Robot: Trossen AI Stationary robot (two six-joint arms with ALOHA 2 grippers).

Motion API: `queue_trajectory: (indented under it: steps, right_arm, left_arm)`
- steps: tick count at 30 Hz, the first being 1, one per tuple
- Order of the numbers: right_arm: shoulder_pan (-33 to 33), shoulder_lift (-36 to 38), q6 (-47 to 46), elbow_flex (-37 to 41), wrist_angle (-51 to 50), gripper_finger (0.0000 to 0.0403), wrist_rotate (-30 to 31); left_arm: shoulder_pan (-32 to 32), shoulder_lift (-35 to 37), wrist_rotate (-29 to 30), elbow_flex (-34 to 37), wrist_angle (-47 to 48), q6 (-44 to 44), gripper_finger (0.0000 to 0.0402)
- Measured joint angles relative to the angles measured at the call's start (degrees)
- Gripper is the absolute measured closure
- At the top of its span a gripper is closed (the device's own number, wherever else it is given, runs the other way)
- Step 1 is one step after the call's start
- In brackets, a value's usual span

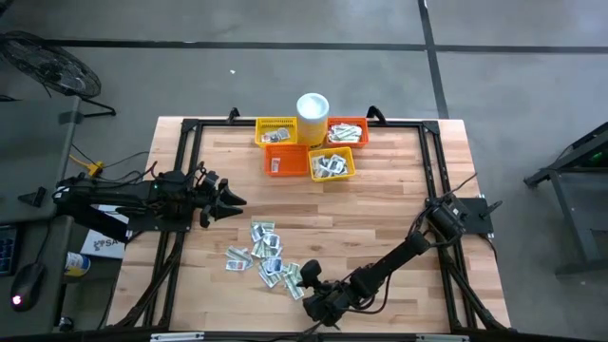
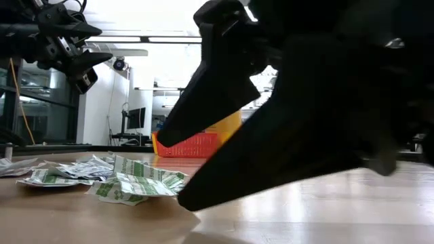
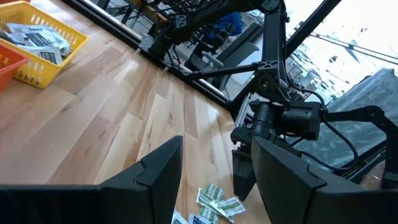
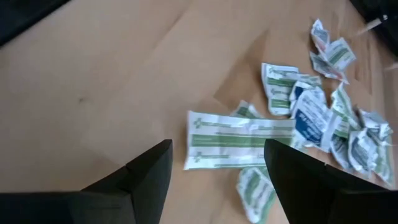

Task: Pick & Place First Aid Supplies
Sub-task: Put the green bandage pack into the top orange basket

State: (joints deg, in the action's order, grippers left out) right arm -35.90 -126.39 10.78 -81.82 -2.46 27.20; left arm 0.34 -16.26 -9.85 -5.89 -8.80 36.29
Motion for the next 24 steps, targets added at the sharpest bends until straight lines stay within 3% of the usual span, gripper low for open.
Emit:
queue_trajectory:
  steps: [24]
  right_arm:
    - [1.1, -3.0, 1.8, -3.8, -1.0, 0.0155, -4.1]
  left_arm:
    - [0.0, 0.0, 0.0, 0.0, 0.0, 0.0, 0.0211]
